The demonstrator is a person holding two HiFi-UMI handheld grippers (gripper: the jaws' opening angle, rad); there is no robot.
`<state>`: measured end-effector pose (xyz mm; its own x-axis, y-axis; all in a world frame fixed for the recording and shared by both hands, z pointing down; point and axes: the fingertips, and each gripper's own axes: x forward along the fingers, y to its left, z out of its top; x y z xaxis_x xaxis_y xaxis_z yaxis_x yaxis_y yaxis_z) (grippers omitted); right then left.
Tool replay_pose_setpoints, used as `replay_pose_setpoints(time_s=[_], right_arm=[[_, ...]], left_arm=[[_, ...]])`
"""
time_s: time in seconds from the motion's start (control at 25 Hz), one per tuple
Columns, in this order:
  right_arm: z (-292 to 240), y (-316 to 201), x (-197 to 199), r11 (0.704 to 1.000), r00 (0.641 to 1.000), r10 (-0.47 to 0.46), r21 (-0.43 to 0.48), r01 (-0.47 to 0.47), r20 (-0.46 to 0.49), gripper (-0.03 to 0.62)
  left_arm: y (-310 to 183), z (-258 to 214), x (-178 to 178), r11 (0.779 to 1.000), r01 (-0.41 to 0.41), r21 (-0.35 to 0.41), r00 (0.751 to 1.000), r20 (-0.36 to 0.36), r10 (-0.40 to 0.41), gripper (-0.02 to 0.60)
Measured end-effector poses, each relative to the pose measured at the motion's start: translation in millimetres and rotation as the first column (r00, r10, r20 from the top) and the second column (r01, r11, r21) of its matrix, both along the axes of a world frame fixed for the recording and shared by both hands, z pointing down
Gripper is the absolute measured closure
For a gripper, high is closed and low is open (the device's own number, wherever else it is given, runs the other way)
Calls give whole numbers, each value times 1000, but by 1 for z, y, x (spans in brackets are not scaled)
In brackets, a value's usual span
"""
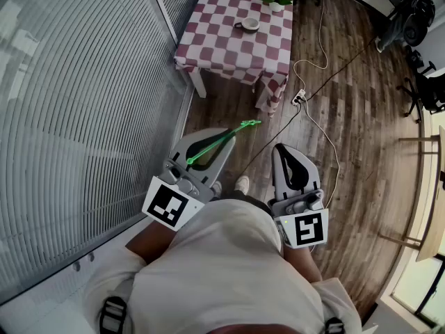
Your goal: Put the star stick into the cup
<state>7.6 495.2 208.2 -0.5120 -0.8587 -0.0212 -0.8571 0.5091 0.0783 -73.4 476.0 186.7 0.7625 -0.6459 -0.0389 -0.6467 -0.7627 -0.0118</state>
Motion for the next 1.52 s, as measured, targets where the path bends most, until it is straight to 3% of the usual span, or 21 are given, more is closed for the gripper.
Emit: replay_pose_setpoints(time_s=[0.48, 0.96, 1.52], right_arm=[[-3, -5, 22, 1000, 999, -25, 11, 25, 22, 562], [0, -15, 74, 999, 999, -33, -3, 33, 34, 562], [8, -37, 84, 998, 997, -64, -12, 64, 41, 561]], left_arm=[[-6, -1, 21, 1000, 12, 5, 1000, 3, -12, 540], [-12, 2, 70, 999, 35, 2, 999, 7, -35, 540], [-31, 8, 76, 997, 81, -2, 997, 9, -81, 540]])
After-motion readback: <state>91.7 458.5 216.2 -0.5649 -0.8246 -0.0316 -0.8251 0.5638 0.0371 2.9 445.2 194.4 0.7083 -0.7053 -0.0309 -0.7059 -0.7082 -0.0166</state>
